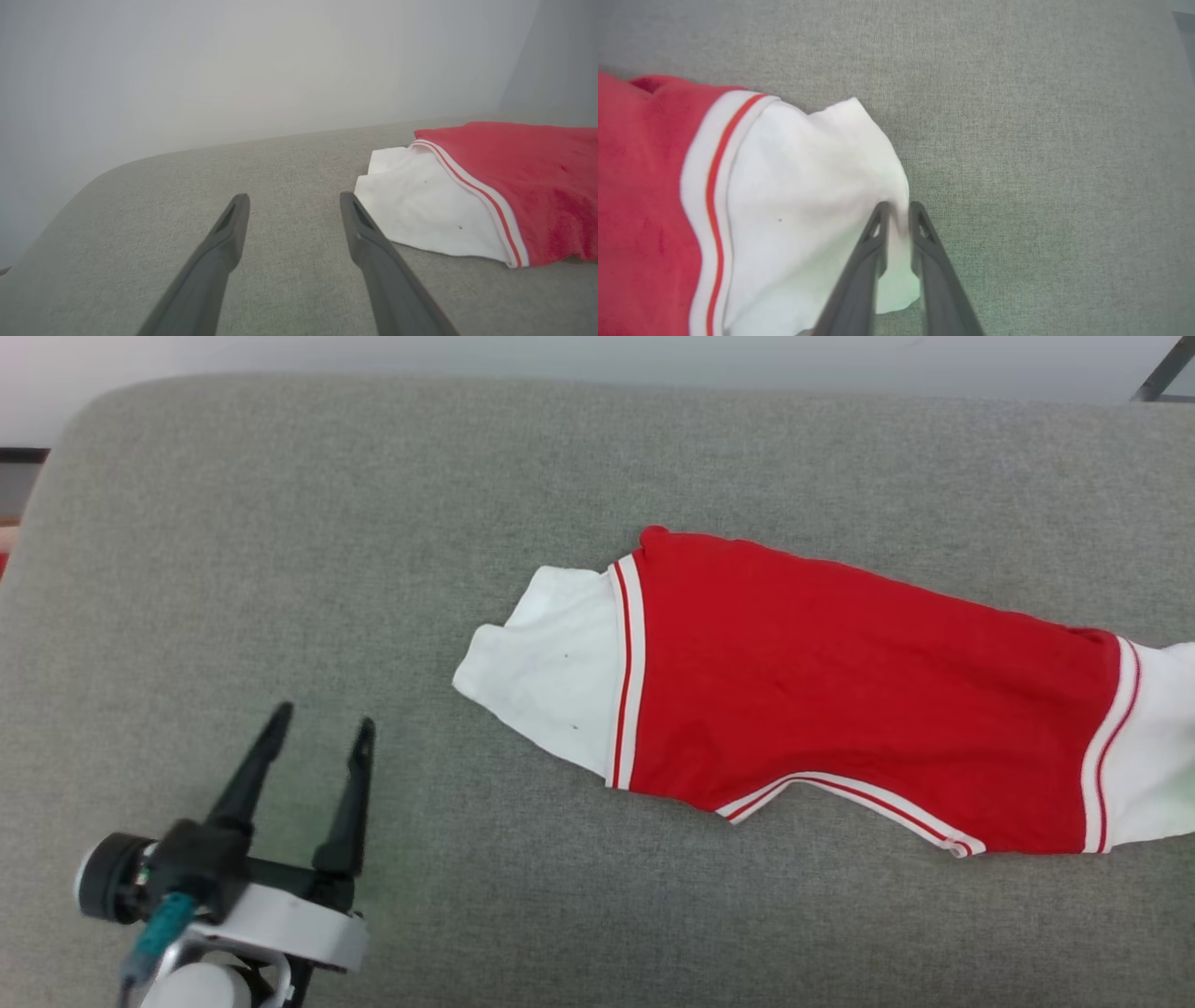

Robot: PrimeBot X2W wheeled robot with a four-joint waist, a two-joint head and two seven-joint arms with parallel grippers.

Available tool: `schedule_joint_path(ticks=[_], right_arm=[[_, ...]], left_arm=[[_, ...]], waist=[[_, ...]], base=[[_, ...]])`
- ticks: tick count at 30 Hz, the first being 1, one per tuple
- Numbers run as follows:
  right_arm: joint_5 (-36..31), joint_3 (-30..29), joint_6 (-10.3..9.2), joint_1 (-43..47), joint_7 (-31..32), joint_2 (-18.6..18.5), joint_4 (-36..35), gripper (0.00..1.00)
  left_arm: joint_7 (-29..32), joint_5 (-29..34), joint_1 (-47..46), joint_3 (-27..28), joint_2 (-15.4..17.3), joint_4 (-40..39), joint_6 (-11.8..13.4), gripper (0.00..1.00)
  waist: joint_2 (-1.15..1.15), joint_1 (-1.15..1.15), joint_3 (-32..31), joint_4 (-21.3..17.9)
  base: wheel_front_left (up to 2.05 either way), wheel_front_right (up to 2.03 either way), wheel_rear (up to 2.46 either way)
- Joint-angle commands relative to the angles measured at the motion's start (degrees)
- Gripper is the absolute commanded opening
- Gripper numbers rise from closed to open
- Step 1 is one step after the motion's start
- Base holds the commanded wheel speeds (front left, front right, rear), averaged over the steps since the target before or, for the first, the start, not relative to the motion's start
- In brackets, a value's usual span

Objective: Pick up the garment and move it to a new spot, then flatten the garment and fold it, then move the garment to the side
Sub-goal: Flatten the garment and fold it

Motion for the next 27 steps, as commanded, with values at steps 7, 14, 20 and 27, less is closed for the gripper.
schedule_joint_path(ticks=[7, 14, 20, 27], right_arm=[[-0.4, -1.0, -0.06, 0.2, -7.6, 1.2, -4.3, 1.0], [0.2, 0.5, -0.06, 0.5, -9.9, 2.7, -13.0, 1.0], [0.5, 3.3, -0.06, 0.5, -9.6, 5.0, -18.3, 1.0], [0.4, 6.0, -0.06, 1.0, -10.3, 6.6, -19.9, 1.0]], left_arm=[[5.8, -3.3, -6.0, -17.8, 14.8, 1.7, -0.4, 1.0], [17.1, -16.0, -21.7, -44.0, 33.4, -3.2, -0.4, 1.0], [22.4, -22.8, -39.0, -65.0, 38.6, -4.6, -0.4, 1.0], [26.2, -24.9, -45.5, -70.5, 35.4, -1.8, -0.5, 1.0]], waist=[[0.0, 0.0, -1.8, -0.9], [0.0, 0.0, -2.3, -3.7], [0.0, 0.0, -1.4, -6.8], [0.0, 0.0, 0.5, -10.1]], base=[[0.0, 0.0, 0.0], [0.0, 0.0, 0.0], [0.0, 0.0, 0.0], [0.0, 0.0, 0.0]])
